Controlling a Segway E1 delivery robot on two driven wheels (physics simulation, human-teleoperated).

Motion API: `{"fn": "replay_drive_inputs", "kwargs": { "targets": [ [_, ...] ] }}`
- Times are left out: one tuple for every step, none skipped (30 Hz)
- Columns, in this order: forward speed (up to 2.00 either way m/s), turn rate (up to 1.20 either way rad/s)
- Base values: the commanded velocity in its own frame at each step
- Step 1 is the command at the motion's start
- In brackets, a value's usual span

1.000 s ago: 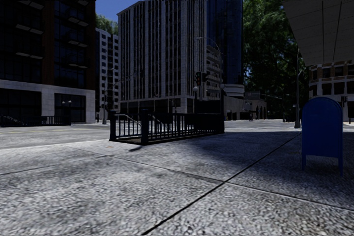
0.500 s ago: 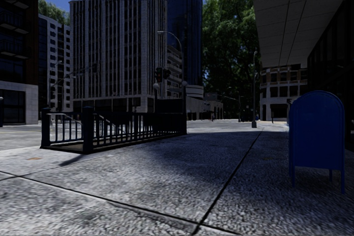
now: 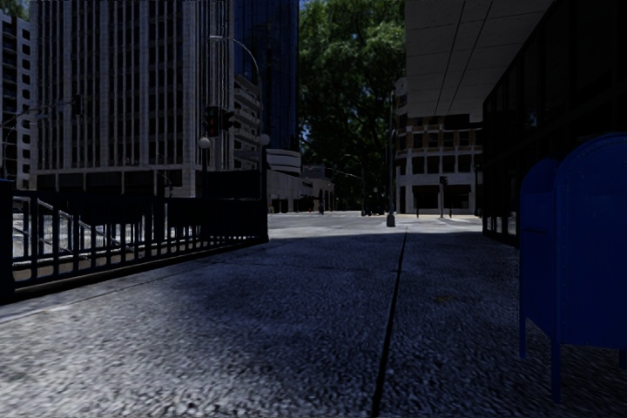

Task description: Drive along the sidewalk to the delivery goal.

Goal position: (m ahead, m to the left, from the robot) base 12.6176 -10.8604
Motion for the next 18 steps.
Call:
{"fn": "replay_drive_inputs", "kwargs": {
  "targets": [
    [2.0, -0.46],
    [2.0, -0.46],
    [2.0, -0.46],
    [2.0, -0.46],
    [2.0, -0.46],
    [2.0, -0.46],
    [2.0, -0.46],
    [2.0, -0.46],
    [2.0, -0.46],
    [2.0, -0.46],
    [2.0, -0.46],
    [2.0, -0.46],
    [2.0, -0.46],
    [2.0, -0.46],
    [2.0, -0.46],
    [2.0, -0.46],
    [2.0, -0.46],
    [2.0, -0.46]
  ]
}}
